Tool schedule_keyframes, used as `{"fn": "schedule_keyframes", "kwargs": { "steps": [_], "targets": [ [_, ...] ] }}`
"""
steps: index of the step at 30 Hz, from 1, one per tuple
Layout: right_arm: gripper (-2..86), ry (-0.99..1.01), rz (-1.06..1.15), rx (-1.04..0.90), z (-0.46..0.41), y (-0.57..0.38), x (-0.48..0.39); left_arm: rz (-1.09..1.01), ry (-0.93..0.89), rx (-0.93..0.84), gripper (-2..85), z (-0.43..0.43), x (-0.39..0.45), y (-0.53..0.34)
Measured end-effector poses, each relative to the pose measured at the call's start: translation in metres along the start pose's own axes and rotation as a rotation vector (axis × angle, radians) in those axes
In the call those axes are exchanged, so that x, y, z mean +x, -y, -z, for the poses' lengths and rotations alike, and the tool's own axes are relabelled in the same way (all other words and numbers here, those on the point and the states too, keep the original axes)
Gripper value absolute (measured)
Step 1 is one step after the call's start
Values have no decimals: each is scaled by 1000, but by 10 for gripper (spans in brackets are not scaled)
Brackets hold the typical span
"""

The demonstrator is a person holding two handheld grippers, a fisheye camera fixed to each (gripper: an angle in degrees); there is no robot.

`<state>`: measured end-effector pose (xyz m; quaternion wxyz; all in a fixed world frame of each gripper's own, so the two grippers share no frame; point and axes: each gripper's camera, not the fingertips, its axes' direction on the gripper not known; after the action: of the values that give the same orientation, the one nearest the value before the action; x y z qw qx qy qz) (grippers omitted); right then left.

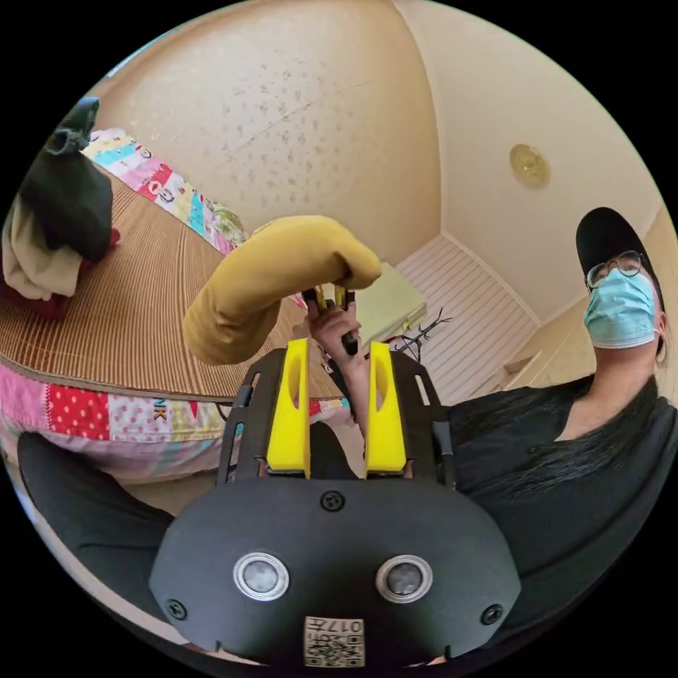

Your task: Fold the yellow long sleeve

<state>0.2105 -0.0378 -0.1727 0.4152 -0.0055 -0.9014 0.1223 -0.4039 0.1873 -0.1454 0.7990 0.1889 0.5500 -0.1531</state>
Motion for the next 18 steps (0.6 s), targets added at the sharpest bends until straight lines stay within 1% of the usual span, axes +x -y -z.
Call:
{"fn": "schedule_keyframes", "kwargs": {
  "steps": [1,2,4,6,8,9,10,11,12,13,14,16,18],
  "targets": [
    [100,68,42,-26,-42,17,1,22,38,45,124,24,-5,-9],
    [99,101,62,-33,-64,25,2,62,77,90,124,46,-11,-20],
    [99,177,135,-16,-137,50,12,122,126,156,123,73,-20,-39],
    [100,192,164,37,-181,60,34,177,166,201,122,92,-28,-57],
    [100,155,170,67,-217,64,72,226,227,239,116,107,-37,-78],
    [99,100,127,71,-232,60,106,235,244,245,114,109,-39,-83],
    [97,23,42,69,-241,51,144,252,272,251,112,112,-44,-89],
    [93,-36,-6,60,-243,44,162,261,291,241,112,111,-48,-93],
    [87,-170,-87,12,-245,25,197,261,300,230,112,109,-49,-94],
    [75,-263,-124,-56,-241,3,225,267,326,203,112,105,-52,-94],
    [68,-272,-124,-88,-236,-10,235,273,367,177,112,100,-54,-93],
    [32,-202,-89,-172,-201,-62,254,245,429,137,112,89,-54,-88],
    [21,-253,-66,-197,-162,-96,252,198,484,93,112,74,-54,-82]
  ]
}}
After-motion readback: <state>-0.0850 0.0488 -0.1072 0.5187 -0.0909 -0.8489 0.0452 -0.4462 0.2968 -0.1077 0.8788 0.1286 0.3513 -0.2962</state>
